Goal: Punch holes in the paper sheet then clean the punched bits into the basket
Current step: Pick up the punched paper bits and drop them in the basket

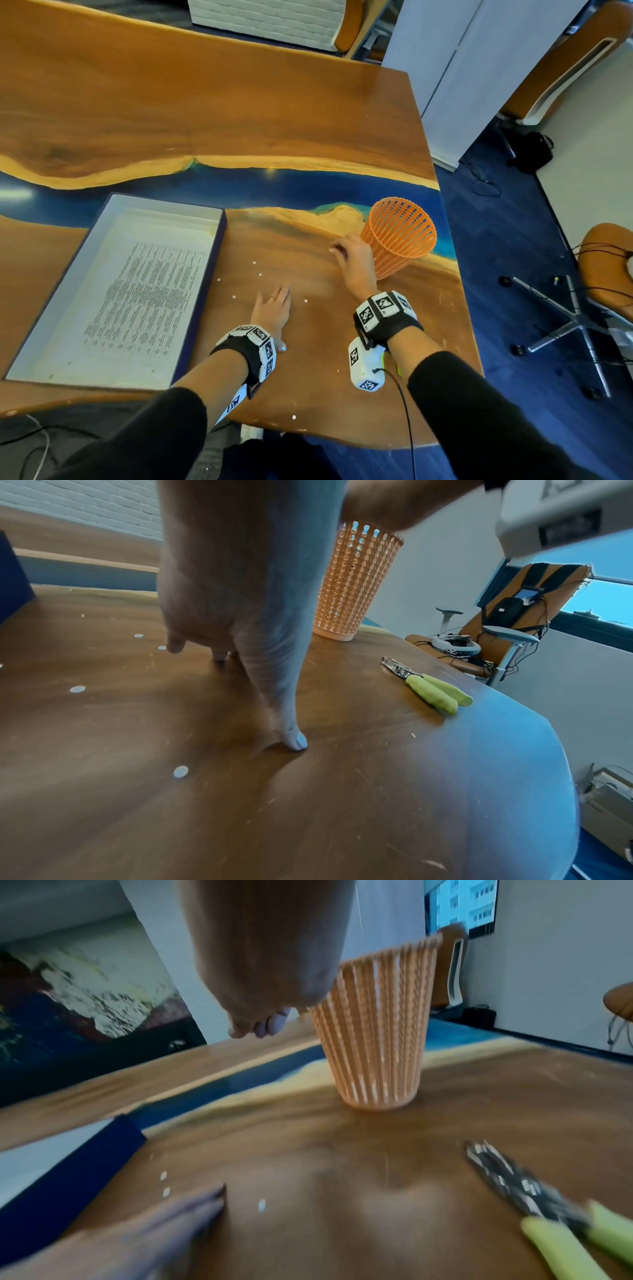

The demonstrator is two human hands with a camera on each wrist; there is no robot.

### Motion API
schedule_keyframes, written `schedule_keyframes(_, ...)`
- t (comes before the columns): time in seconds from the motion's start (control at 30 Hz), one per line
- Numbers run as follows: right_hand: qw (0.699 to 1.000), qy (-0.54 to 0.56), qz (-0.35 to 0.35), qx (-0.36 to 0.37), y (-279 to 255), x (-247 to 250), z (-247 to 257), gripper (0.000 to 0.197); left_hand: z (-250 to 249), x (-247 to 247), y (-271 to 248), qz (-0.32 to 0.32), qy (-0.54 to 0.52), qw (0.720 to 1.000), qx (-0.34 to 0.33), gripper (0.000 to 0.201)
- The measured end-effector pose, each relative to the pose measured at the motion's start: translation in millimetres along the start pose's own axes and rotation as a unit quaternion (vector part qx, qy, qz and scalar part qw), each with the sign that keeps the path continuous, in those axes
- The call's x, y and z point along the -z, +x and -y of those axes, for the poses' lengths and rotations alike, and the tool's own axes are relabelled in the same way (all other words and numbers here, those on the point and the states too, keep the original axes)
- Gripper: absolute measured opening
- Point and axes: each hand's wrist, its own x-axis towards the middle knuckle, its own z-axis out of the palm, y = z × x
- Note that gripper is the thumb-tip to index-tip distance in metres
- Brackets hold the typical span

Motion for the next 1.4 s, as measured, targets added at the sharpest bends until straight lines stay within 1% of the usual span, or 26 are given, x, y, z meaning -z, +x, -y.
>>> schedule_keyframes(0.1, 0.997, 0.004, 0.054, -0.049, -24, -36, -11, 0.008, 1, -1, 0, -0.004, -0.01, 1.0, 0.005, 0.125)
schedule_keyframes(0.2, 0.99, -0.009, 0.103, -0.097, -43, -60, -20, 0.01, 1, -3, 0, -0.008, -0.015, 1.0, 0.009, 0.126)
schedule_keyframes(0.37, 0.979, -0.021, 0.157, -0.13, -56, -79, -25, 0.014, -5, -6, -1, -0.021, -0.004, 0.999, 0.025, 0.125)
schedule_keyframes(0.77, 0.973, -0.069, 0.178, -0.129, -53, -92, -23, 0.016, -9, -6, 2, -0.027, 0.002, 0.999, 0.038, 0.125)
schedule_keyframes(0.87, 0.973, -0.071, 0.177, -0.127, -52, -94, -25, 0.015, -9, -6, 2, -0.027, 0.001, 0.999, 0.039, 0.123)
schedule_keyframes(1.17, 0.97, -0.081, 0.203, -0.107, -51, -95, -25, 0.014, -9, -6, 3, -0.024, -0.012, 0.999, 0.042, 0.123)
schedule_keyframes(1.4, 0.97, -0.083, 0.206, -0.097, -54, -98, -27, 0.013, -9, -6, 2, -0.021, -0.011, 0.999, 0.04, 0.122)
